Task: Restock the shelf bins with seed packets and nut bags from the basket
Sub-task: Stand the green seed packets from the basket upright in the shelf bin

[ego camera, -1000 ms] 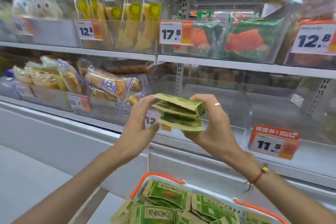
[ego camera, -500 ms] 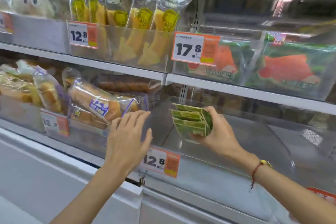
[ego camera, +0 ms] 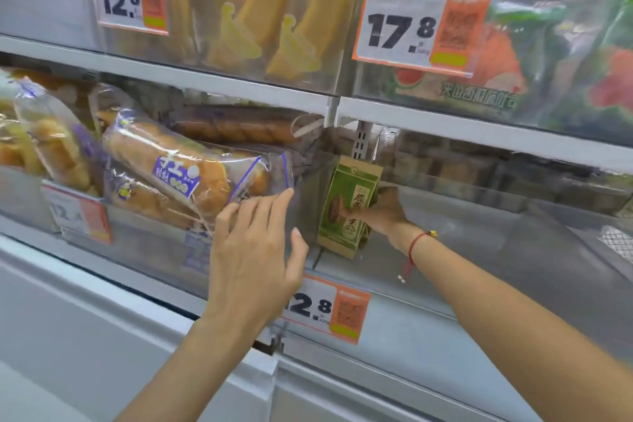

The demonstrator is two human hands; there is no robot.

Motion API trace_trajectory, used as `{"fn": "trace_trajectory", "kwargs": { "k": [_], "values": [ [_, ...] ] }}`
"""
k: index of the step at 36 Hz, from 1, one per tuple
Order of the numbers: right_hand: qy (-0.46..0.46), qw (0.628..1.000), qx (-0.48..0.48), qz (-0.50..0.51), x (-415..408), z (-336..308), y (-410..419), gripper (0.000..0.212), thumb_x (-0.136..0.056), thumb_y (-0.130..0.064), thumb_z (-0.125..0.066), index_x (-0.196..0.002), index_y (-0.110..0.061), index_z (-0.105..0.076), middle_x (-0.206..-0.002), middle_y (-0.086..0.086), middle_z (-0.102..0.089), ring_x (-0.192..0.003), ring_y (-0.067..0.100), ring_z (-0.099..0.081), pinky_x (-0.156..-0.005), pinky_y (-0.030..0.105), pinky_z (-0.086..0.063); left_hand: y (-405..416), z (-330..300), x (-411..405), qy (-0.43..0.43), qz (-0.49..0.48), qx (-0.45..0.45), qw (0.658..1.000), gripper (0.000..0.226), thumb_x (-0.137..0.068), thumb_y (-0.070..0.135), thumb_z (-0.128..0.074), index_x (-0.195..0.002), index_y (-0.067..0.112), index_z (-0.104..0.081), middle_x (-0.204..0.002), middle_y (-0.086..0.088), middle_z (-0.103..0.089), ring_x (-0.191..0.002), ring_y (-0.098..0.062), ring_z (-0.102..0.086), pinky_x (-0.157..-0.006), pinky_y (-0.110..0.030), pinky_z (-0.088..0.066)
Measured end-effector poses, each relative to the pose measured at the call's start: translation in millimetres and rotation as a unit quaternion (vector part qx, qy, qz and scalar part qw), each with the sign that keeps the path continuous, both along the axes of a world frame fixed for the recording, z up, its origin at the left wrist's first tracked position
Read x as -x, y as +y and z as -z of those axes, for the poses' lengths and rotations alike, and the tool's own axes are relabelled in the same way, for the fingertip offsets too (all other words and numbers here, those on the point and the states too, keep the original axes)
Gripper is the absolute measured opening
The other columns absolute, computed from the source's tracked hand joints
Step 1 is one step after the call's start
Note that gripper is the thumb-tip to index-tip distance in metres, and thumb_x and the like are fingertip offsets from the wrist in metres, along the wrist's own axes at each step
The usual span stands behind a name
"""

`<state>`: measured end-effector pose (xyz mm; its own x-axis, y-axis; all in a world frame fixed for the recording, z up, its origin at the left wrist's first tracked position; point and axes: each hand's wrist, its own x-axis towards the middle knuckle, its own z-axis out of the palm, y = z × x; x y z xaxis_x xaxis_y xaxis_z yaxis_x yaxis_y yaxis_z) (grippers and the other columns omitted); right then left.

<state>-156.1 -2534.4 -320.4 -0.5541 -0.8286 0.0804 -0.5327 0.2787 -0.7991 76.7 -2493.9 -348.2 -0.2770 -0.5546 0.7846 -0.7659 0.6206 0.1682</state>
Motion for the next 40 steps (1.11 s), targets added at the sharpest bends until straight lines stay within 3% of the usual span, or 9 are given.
{"fn": "trace_trajectory", "kwargs": {
  "k": [6, 11, 17, 20, 23, 33, 38, 40],
  "values": [
    [0.165, 0.986, 0.000, 0.028, 0, 6, 8, 0.082, -0.066, -0.056, -0.078, -0.131, -0.017, -0.046, -0.133, 0.010, -0.052, -0.123, 0.033, -0.047, -0.100, 0.043, -0.043, 2, -1, 1, -0.017, -0.013, -0.013, 1.000, 0.051, -0.088, 0.033, -0.034, -0.127, 0.010, -0.056, -0.110, -0.002, -0.063, -0.105, -0.021, -0.057, -0.097, -0.035, -0.028],
    [0.158, 0.987, 0.029, 0.011, -5, 7, 5, 0.069, -0.072, -0.041, -0.080, -0.127, -0.014, -0.049, -0.130, 0.008, -0.059, -0.119, 0.031, -0.054, -0.097, 0.044, -0.046, 3, -2, 0, -0.024, -0.019, -0.018, 0.999, 0.051, -0.088, 0.034, -0.033, -0.128, 0.010, -0.055, -0.110, -0.002, -0.064, -0.106, -0.021, -0.057, -0.097, -0.035, -0.028],
    [0.132, 0.991, 0.031, 0.013, -8, 7, 0, 0.072, -0.074, -0.026, -0.080, -0.130, -0.012, -0.038, -0.124, 0.010, -0.059, -0.112, 0.032, -0.058, -0.091, 0.042, -0.050, 4, -1, 1, -0.016, -0.019, -0.007, 1.000, 0.050, -0.088, 0.032, -0.034, -0.127, 0.009, -0.055, -0.107, -0.002, -0.063, -0.103, -0.022, -0.056, -0.097, -0.036, -0.028],
    [0.146, 0.989, 0.023, 0.012, -7, 9, -1, 0.059, -0.077, -0.018, -0.075, -0.124, -0.011, -0.041, -0.118, 0.009, -0.062, -0.108, 0.030, -0.060, -0.086, 0.041, -0.053, 4, -1, 1, -0.014, -0.019, -0.007, 1.000, 0.050, -0.088, 0.032, -0.033, -0.127, 0.009, -0.055, -0.107, -0.002, -0.063, -0.103, -0.022, -0.056, -0.097, -0.036, -0.028],
    [0.183, 0.983, 0.018, 0.026, -7, 10, 0, 0.052, -0.078, -0.021, -0.073, -0.120, -0.012, -0.045, -0.115, 0.008, -0.063, -0.106, 0.030, -0.061, -0.084, 0.041, -0.053, 4, -1, 1, -0.013, -0.018, -0.008, 1.000, 0.050, -0.089, 0.032, -0.033, -0.127, 0.009, -0.055, -0.107, -0.002, -0.062, -0.104, -0.022, -0.056, -0.097, -0.036, -0.028],
    [0.175, 0.982, -0.036, 0.054, -15, 10, -8, 0.066, -0.074, -0.035, -0.076, -0.123, -0.011, -0.040, -0.122, 0.011, -0.057, -0.111, 0.033, -0.056, -0.090, 0.043, -0.050, 4, 0, 1, -0.016, -0.018, -0.014, 1.000, 0.050, -0.089, 0.033, -0.033, -0.129, 0.010, -0.054, -0.108, -0.002, -0.062, -0.105, -0.022, -0.055, -0.098, -0.036, -0.027],
    [0.252, 0.966, -0.003, 0.064, -14, 12, -5, 0.064, -0.075, -0.044, -0.075, -0.121, -0.010, -0.045, -0.115, 0.011, -0.060, -0.107, 0.034, -0.059, -0.082, 0.039, -0.049, 3, -1, 0, -0.015, -0.014, -0.012, 1.000, 0.050, -0.089, 0.032, -0.033, -0.129, 0.010, -0.054, -0.109, -0.002, -0.062, -0.105, -0.021, -0.055, -0.099, -0.035, -0.027],
    [0.236, 0.970, 0.018, 0.053, -15, 12, -4, 0.065, -0.076, -0.041, -0.074, -0.124, -0.011, -0.042, -0.114, 0.011, -0.062, -0.106, 0.035, -0.060, -0.083, 0.041, -0.051, 3, -1, -1, -0.017, -0.011, -0.012, 1.000, 0.050, -0.089, 0.033, -0.033, -0.129, 0.010, -0.054, -0.108, -0.001, -0.061, -0.105, -0.021, -0.054, -0.098, -0.035, -0.027]
  ]
}}
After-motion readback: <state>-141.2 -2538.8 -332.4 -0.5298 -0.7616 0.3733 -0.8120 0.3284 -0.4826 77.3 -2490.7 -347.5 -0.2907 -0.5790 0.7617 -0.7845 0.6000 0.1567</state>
